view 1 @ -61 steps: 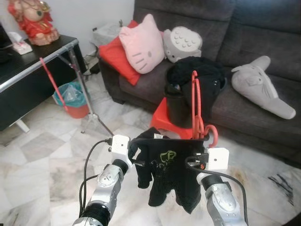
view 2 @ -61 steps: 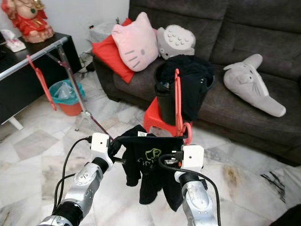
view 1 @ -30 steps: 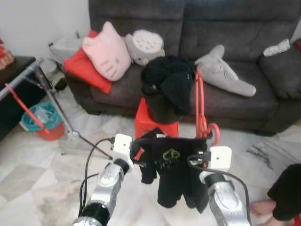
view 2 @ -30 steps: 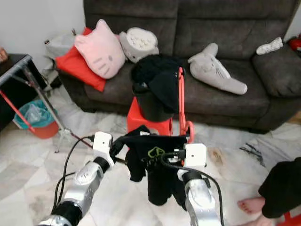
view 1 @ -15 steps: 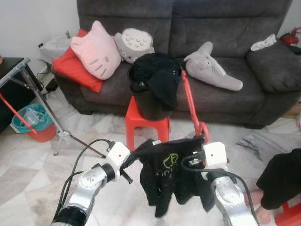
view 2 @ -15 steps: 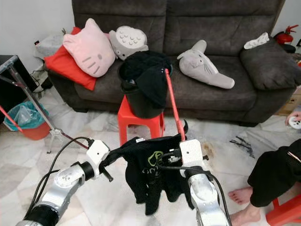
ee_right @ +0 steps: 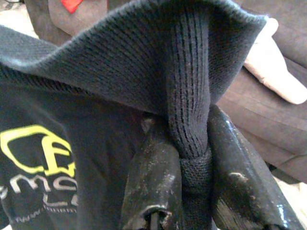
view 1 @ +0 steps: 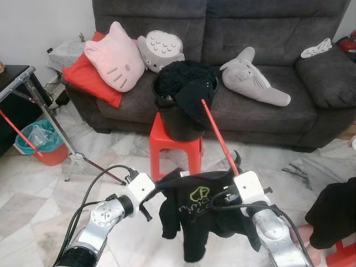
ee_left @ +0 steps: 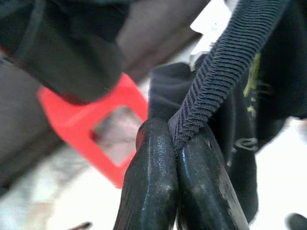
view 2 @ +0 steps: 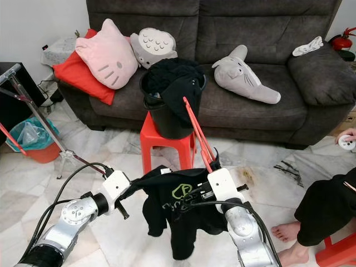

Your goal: Hang hanger

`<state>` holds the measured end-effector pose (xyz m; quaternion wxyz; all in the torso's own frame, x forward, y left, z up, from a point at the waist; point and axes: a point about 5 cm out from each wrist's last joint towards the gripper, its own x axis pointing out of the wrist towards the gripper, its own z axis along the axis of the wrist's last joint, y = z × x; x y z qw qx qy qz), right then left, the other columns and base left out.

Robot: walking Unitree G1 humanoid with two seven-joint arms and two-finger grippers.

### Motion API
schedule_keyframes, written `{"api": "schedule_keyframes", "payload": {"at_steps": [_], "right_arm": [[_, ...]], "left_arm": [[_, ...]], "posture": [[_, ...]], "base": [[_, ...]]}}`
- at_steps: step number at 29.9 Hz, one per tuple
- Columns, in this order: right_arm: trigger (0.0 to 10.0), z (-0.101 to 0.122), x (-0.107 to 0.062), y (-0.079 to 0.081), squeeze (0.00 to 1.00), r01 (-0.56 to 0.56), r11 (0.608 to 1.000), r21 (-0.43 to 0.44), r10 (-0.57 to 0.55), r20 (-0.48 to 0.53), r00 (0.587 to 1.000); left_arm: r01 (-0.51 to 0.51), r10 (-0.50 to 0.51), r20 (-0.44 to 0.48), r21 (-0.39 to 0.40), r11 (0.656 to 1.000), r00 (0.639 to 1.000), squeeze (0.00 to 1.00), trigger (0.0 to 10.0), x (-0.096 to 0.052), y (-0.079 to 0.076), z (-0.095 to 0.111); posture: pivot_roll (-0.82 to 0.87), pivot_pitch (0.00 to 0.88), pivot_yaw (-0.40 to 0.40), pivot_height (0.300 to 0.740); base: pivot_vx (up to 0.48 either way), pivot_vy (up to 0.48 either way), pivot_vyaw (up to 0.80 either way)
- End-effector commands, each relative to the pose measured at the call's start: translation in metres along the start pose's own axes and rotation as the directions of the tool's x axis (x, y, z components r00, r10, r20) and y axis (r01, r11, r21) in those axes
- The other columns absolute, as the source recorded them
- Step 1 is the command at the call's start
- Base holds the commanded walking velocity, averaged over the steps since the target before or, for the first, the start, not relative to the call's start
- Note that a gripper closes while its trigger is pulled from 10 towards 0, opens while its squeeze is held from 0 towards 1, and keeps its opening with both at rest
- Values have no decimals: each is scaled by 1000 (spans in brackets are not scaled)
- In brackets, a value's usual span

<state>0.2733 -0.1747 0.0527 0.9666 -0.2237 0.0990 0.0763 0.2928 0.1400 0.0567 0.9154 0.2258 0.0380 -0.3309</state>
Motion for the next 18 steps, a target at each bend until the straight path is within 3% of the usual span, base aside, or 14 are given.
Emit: {"api": "schedule_keyframes", "payload": {"at_steps": [1, 2, 6, 9, 12, 15, 18], "right_arm": [[10000, -20, -11, -64, 0, 289, 957, -10, -288, -98, 953], [10000, -20, -11, -63, 0, 279, 960, 3, -277, -93, 956], [10000, -10, -16, -44, 0, 88, 993, 76, -86, -25, 996], [10000, -12, -23, -35, 0, -1, 989, 150, 8, -44, 999], [10000, -15, -35, -25, 0, -138, 973, 183, 152, -65, 986], [10000, -19, -52, -12, 0, -297, 933, 205, 322, -100, 942], [10000, -22, -62, -10, 0, -345, 917, 202, 376, -143, 916]], "left_arm": [[-294, 288, -106, -46, 955, 952, 0, 10000, -33, 43, -27], [-320, 315, -84, -66, 945, 945, 0, 10000, -32, 46, -23], [-258, 258, -11, -64, 964, 966, 0, 10000, -19, 47, -6], [-231, 231, 0, -43, 972, 973, 0, 10000, -13, 49, -1], [-191, 191, 3, 4, 982, 982, 0, 10000, -8, 50, 2], [-170, 170, 3, 26, 985, 985, 0, 10000, -4, 51, 4], [-167, 166, 8, 23, 986, 986, 0, 10000, -1, 53, 6]], "posture": [[-24, 30, 66, 740], [-24, 30, 66, 740], [-29, 26, 67, 740], [-34, 26, 66, 740], [-43, 26, 70, 740], [-47, 25, 72, 740], [-53, 24, 70, 740]], "base": [[0, 0, 0], [0, 0, 0], [0, 0, 0], [0, 0, 0], [0, 0, 0], [0, 0, 0], [0, 0, 0]]}}
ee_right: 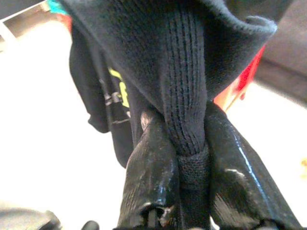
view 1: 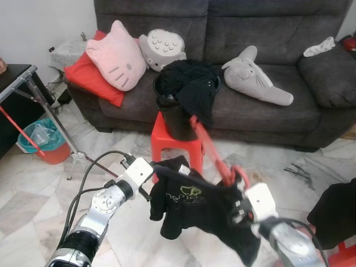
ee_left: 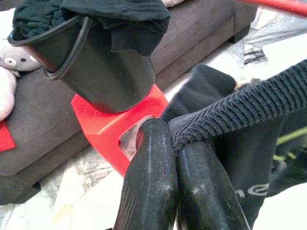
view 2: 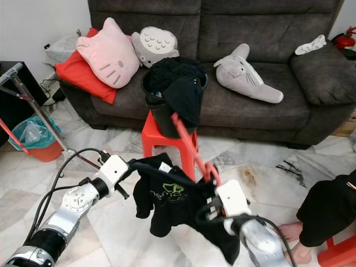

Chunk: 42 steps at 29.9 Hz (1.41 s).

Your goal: Hang hanger

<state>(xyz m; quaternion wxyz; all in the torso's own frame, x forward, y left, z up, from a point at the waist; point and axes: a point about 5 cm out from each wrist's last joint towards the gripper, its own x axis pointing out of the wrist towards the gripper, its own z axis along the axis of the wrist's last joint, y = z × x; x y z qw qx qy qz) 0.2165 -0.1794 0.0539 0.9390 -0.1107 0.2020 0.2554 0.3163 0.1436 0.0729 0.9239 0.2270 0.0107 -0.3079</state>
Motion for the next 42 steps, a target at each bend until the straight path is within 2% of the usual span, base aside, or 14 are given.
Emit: {"api": "schedule_keyframes", "payload": {"at_steps": [1, 5, 7, 11, 17, 18, 20, 21, 24, 27, 28, 32, 38, 42], "right_arm": [[10000, -12, -13, -13, 0, 42, 999, 6, -41, -92, 995], [10000, -24, -18, -10, 0, -8, 999, -39, -1, -215, 977], [10000, -28, -19, -19, 0, 32, 997, -75, -52, -273, 961], [10000, -30, -21, -24, 0, 41, 996, -84, -66, -318, 946], [10000, -37, -27, -29, 0, -12, 990, -140, -45, -399, 916], [10000, -42, -30, -28, 0, -51, 986, -158, -24, -442, 897], [10000, -45, -32, -24, 0, -92, 983, -157, 8, -463, 886], [10000, -45, -33, -18, 0, -139, 979, -148, 57, -457, 887], [10000, -44, -33, -12, 0, -178, 973, -145, 96, -448, 889], [10000, -33, -28, -14, 0, -139, 975, -171, 66, -374, 925], [10000, -33, -28, -14, 0, -139, 975, -171, 66, -374, 925], [10000, -23, -30, -3, 0, -206, 967, -149, 151, -313, 938], [10000, -15, -36, 10, 0, -284, 950, -129, 243, -264, 933], [10000, -23, -42, 11, 0, -321, 940, -116, 270, -321, 908]], "left_arm": [[-102, 103, -32, 17, 995, 994, 0, 10000, -11, 30, -4], [-71, 72, -35, 27, 997, 997, 0, 10000, -9, 28, -4], [-20, 22, -41, 60, 998, 999, 0, 10000, -8, 25, -4], [-4, 8, -50, 72, 997, 999, 0, 10000, -10, 27, -5], [-81, 82, -19, 64, 995, 996, 0, 10000, -12, 40, -1], [-125, 125, -2, 59, 990, 992, 0, 10000, -12, 44, 1], [-160, 159, 16, 54, 986, 987, 0, 10000, -12, 48, 4], [-193, 192, 29, 52, 980, 981, 0, 10000, -12, 51, 6], [-209, 208, 39, 50, 977, 977, 0, 10000, -11, 52, 8], [-178, 176, 35, 35, 983, 984, 0, 10000, -9, 48, 7], [-178, 176, 35, 35, 983, 984, 0, 10000, -9, 48, 7], [-157, 157, 20, 38, 987, 987, 0, 10000, -6, 44, 5], [-162, 161, 12, 42, 986, 987, 0, 10000, -3, 45, 6], [-158, 157, 17, 43, 987, 987, 0, 10000, -2, 46, 8]], "posture": [[-53, 24, 70, 740], [-54, 28, 70, 740], [-50, 32, 69, 740], [-47, 35, 68, 740], [-45, 39, 66, 740], [-44, 41, 66, 740], [-45, 41, 65, 740], [-45, 42, 65, 740], [-45, 43, 65, 740], [-49, 44, 68, 740], [-49, 44, 68, 740], [-49, 47, 68, 740], [-52, 49, 69, 740], [-56, 49, 70, 740]], "base": [[0, 0, 0], [0, 0, 0], [0, 0, 0], [0, 0, 0], [0, 0, 0], [0, 0, 0], [0, 0, 0], [0, 0, 0], [0, 0, 0], [0, 0, 0], [0, 0, 0], [0, 0, 0], [0, 0, 0], [0, 0, 0]]}}
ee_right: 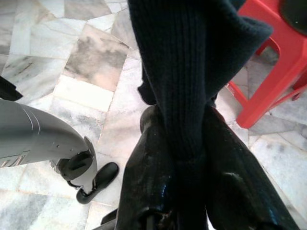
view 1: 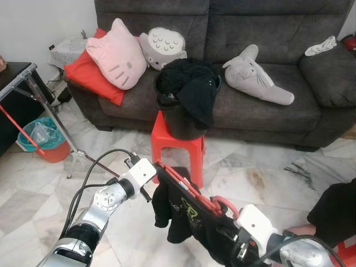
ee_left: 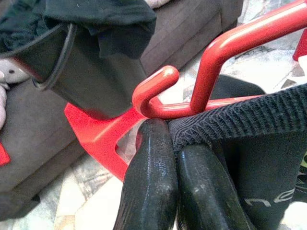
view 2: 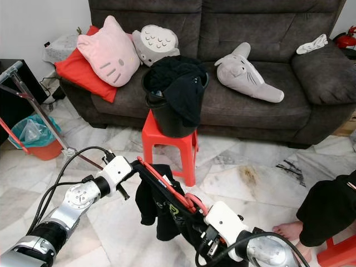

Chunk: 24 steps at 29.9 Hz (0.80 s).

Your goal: Hang hanger

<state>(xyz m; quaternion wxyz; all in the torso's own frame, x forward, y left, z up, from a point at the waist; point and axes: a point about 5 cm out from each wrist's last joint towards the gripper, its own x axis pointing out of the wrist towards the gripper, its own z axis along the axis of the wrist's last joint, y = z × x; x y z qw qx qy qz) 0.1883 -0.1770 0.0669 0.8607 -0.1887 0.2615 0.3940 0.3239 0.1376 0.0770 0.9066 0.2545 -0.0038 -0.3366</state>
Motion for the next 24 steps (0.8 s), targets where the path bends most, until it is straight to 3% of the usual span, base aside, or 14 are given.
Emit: {"api": "schedule_keyframes", "payload": {"at_steps": [1, 5, 10, 13, 21, 24], "right_arm": [[10000, -29, -11, 5, 0, -41, 998, 43, 47, -147, 988], [10000, -38, -18, 5, 0, -67, 997, 39, 73, -205, 976], [10000, -43, -28, -18, 0, 43, 999, 20, -36, -260, 965], [10000, -41, -34, -25, 0, 51, 999, 10, -47, -263, 964], [10000, -34, -37, -5, 0, -64, 997, 42, 73, -241, 968], [10000, -34, -37, 14, 0, -124, 989, 85, 140, -230, 963]], "left_arm": [[-213, 213, -17, -20, 977, 977, 0, 10000, -13, 43, 0], [-193, 193, -18, -11, 981, 981, 0, 10000, -13, 45, 0], [-160, 161, -33, 23, 987, 986, 0, 10000, -15, 45, -2], [-176, 177, -40, 29, 984, 983, 0, 10000, -14, 48, -1], [-264, 265, 23, -35, 964, 964, 0, 10000, -5, 61, 14], [-298, 300, 35, -41, 954, 953, 0, 10000, -1, 68, 20]], "posture": [[-56, 49, 70, 740], [-54, 51, 68, 740], [-54, 51, 68, 740], [-55, 52, 67, 740], [-55, 52, 59, 740], [-60, 57, 58, 740]], "base": [[0, 0, 0], [0, 0, 0], [0, 0, 0], [0, 0, 0], [0, 0, 0], [0, 0, 0]]}}
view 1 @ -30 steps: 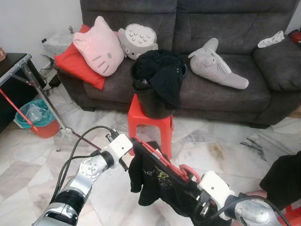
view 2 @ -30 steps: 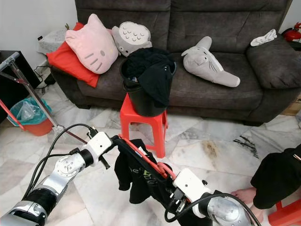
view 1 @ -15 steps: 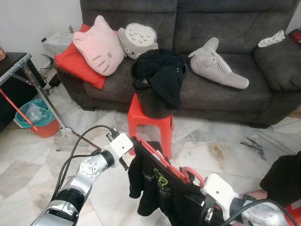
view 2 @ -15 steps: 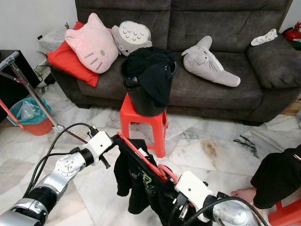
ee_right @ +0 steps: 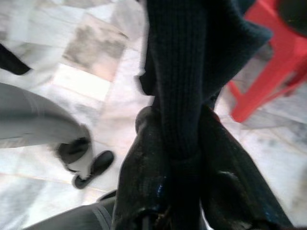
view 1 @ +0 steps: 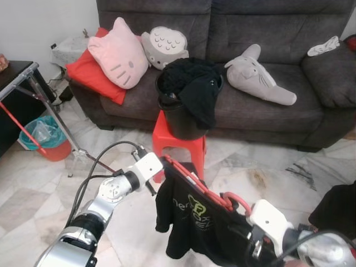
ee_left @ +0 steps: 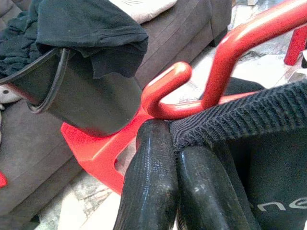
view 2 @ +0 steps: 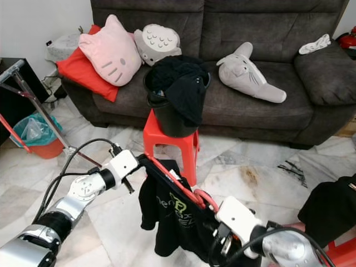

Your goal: Hang hanger

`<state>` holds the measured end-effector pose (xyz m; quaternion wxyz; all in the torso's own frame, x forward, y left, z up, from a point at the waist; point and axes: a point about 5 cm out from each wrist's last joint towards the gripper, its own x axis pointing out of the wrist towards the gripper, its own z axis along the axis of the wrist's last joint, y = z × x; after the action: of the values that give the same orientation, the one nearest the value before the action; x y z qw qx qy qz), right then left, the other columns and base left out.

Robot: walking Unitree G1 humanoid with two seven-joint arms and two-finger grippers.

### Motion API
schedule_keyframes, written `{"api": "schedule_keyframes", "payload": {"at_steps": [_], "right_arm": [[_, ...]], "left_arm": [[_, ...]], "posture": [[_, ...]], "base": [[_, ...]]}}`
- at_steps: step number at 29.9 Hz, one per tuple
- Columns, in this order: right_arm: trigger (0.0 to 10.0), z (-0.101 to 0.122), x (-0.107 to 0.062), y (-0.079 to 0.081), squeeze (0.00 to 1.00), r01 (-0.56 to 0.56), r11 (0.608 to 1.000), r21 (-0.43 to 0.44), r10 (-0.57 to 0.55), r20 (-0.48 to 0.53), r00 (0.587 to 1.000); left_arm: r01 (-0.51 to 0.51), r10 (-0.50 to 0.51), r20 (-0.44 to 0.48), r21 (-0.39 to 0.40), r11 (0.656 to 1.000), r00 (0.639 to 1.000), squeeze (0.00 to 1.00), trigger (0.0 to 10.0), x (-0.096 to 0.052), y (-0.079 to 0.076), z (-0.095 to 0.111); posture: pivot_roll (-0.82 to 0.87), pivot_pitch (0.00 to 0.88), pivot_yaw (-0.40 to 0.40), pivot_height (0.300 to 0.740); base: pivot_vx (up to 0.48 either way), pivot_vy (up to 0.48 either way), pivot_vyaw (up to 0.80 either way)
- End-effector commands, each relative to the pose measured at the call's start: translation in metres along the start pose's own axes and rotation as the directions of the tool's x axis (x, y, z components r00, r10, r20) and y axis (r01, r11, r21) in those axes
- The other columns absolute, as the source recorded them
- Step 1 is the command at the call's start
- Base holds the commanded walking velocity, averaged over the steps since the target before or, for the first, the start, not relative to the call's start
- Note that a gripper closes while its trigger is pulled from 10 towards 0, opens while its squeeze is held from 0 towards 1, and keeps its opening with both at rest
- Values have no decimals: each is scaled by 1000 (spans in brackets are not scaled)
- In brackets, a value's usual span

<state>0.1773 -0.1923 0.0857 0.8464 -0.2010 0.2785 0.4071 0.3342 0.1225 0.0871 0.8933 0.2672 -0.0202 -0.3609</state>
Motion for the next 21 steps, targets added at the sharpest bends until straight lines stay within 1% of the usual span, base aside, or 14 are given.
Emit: {"api": "schedule_keyframes", "payload": {"at_steps": [1, 5, 7, 10, 12, 13, 14, 15, 17, 18, 19, 20, 21], "right_arm": [[10000, -39, -8, 30, 0, -111, 985, 132, 135, -186, 973], [10000, -40, -5, 43, 0, -118, 979, 168, 147, -176, 973], [10000, -38, -4, 53, 0, -139, 972, 187, 170, -161, 972], [10000, -40, -3, 55, 0, -139, 971, 193, 170, -159, 972], [10000, -43, -3, 49, 0, -100, 981, 165, 130, -184, 974], [10000, -45, -1, 34, 0, -3, 990, 140, 32, -202, 979], [10000, -45, -1, 34, 0, -3, 990, 140, 32, -202, 979], [10000, -44, 0, 23, 0, 69, 990, 127, -42, -203, 978], [10000, -41, 1, 4, 0, 184, 976, 114, -160, -197, 967], [10000, -36, 2, -11, 0, 261, 960, 101, -241, -176, 954], [10000, -36, 2, -11, 0, 261, 960, 101, -241, -176, 954], [10000, -30, 3, -21, 0, 307, 949, 73, -294, -148, 944], [10000, -27, 4, -25, 0, 323, 944, 66, -313, -134, 940]], "left_arm": [[-357, 357, -4, -72, 931, 934, 0, 10000, -17, 70, 8], [-366, 367, -2, -69, 928, 930, 0, 10000, -15, 73, 11], [-367, 368, 0, -69, 928, 930, 0, 10000, -13, 74, 13], [-361, 362, 7, -74, 930, 932, 0, 10000, -12, 74, 14], [-342, 344, 12, -82, 936, 939, 0, 10000, -11, 73, 15], [-306, 308, 16, -90, 948, 951, 0, 10000, -10, 70, 15], [-306, 308, 16, -90, 948, 951, 0, 10000, -10, 70, 15], [-276, 279, 17, -92, 957, 960, 0, 10000, -9, 67, 14], [-218, 220, 12, -93, 972, 975, 0, 10000, -8, 61, 12], [-167, 167, 1, -94, 982, 986, 0, 10000, -7, 55, 9], [-167, 167, 1, -94, 982, 986, 0, 10000, -7, 55, 9], [-125, 125, -14, -88, 988, 992, 0, 10000, -7, 51, 6], [-117, 115, -20, -84, 990, 993, 0, 10000, -7, 49, 5]], "posture": [[-60, 61, 56, 740], [-64, 64, 57, 740], [-67, 67, 57, 740], [-67, 67, 57, 740], [-68, 68, 56, 740], [-67, 69, 56, 740], [-67, 69, 56, 740], [-64, 68, 53, 740], [-64, 68, 53, 740], [-62, 68, 52, 740], [-62, 68, 52, 740], [-60, 67, 52, 740], [-59, 67, 51, 740]], "base": [[0, 0, 0], [0, 0, 0], [0, 0, 0], [0, 0, 0], [0, 0, 0], [0, 0, 0], [0, 0, 0], [0, 0, 0], [0, 0, 0], [0, 0, 0], [0, 0, 0], [0, 0, 0], [0, 0, 0]]}}
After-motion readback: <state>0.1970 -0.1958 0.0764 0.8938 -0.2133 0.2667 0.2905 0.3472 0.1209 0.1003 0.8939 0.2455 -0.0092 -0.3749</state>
